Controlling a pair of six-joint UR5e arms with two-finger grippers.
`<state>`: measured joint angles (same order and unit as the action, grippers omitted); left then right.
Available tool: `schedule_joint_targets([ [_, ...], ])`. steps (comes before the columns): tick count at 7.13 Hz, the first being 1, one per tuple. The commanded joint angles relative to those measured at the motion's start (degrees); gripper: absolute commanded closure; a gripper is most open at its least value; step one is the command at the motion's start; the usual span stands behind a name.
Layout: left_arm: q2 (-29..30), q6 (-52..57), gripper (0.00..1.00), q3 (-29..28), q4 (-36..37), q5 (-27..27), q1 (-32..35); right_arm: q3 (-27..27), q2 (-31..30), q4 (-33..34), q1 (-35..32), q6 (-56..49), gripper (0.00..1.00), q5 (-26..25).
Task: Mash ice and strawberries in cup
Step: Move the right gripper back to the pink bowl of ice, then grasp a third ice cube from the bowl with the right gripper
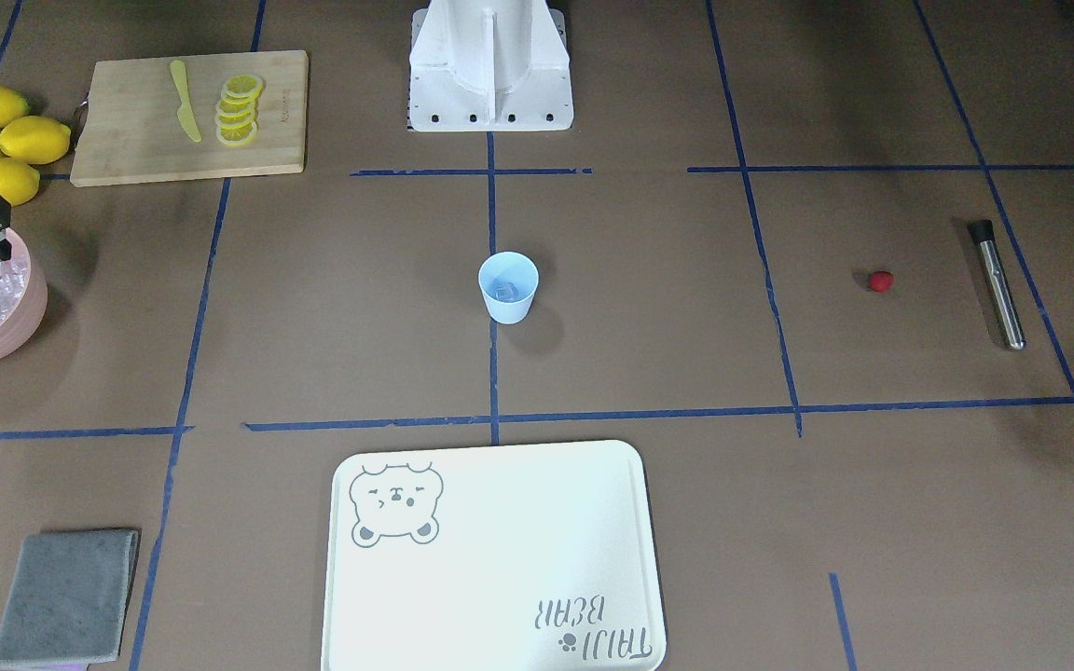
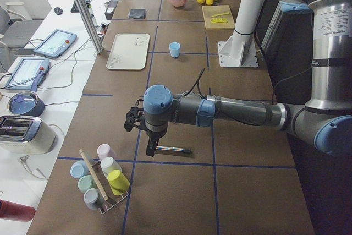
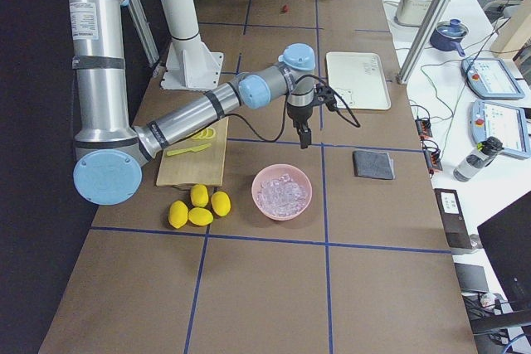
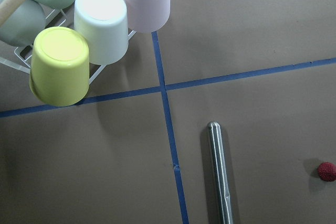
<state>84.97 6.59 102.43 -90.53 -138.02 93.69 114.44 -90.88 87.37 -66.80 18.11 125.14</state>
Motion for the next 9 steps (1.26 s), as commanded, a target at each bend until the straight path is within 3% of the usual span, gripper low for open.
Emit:
schedule_joint_targets([
  [1, -0.15, 0.0, 0.0, 0.66, 0.0, 0.03, 0.0, -7.63, -4.74, -12.37, -0.7, -1.15, 0.0, 0.19],
  [4, -0.15, 0.0, 0.0, 0.75, 0.0, 0.03, 0.0, -13.69, -4.31, -12.4, -0.61, -0.88, 0.01, 0.28],
  [9, -0.15, 0.0, 0.0, 1.01, 0.0, 0.2, 0.0, -16.0, -3.95, -12.32, 0.27, -0.88, 0.07, 0.72],
])
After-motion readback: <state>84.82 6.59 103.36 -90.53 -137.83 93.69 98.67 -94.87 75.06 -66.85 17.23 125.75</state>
